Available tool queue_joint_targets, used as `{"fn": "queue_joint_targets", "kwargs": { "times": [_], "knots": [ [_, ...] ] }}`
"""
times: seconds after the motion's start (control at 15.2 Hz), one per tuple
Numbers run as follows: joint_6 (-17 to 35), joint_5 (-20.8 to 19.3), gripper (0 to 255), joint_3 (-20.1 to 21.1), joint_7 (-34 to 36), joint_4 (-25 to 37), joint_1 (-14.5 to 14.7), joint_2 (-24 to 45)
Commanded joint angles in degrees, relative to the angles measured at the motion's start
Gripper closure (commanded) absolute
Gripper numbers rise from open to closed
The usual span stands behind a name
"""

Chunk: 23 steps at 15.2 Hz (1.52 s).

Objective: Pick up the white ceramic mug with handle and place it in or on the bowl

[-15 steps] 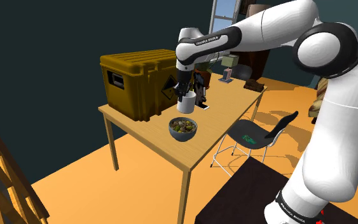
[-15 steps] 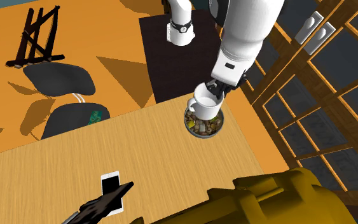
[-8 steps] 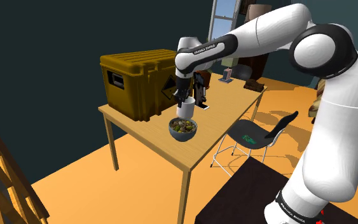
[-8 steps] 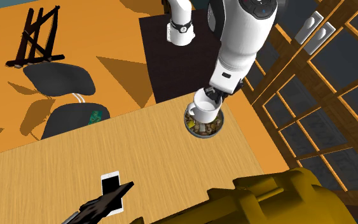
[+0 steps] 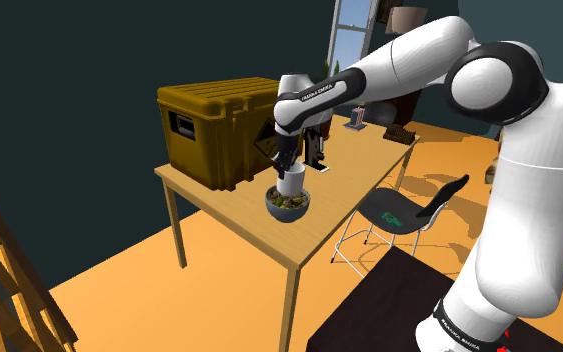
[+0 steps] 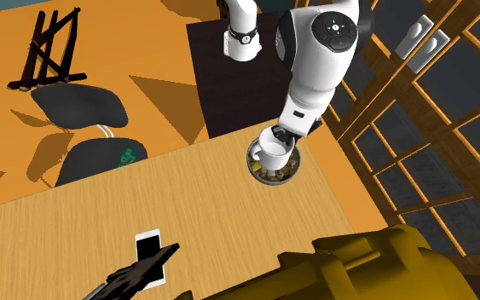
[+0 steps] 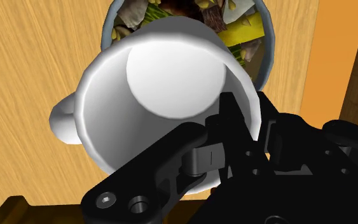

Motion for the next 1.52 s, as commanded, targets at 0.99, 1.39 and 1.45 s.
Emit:
{"fn": "queue_joint_targets", "kwargs": {
  "times": [0.99,1.39,1.45],
  "knots": [
    [2.36,0.16,0,0.00,-0.24,-1.25,-0.12,1.05],
    [-4.04,-0.25,0,-0.12,0.02,1.97,-0.04,-2.15],
    [-4.05,-0.25,0,-0.12,0.02,1.98,-0.04,-2.15]
  ]
}}
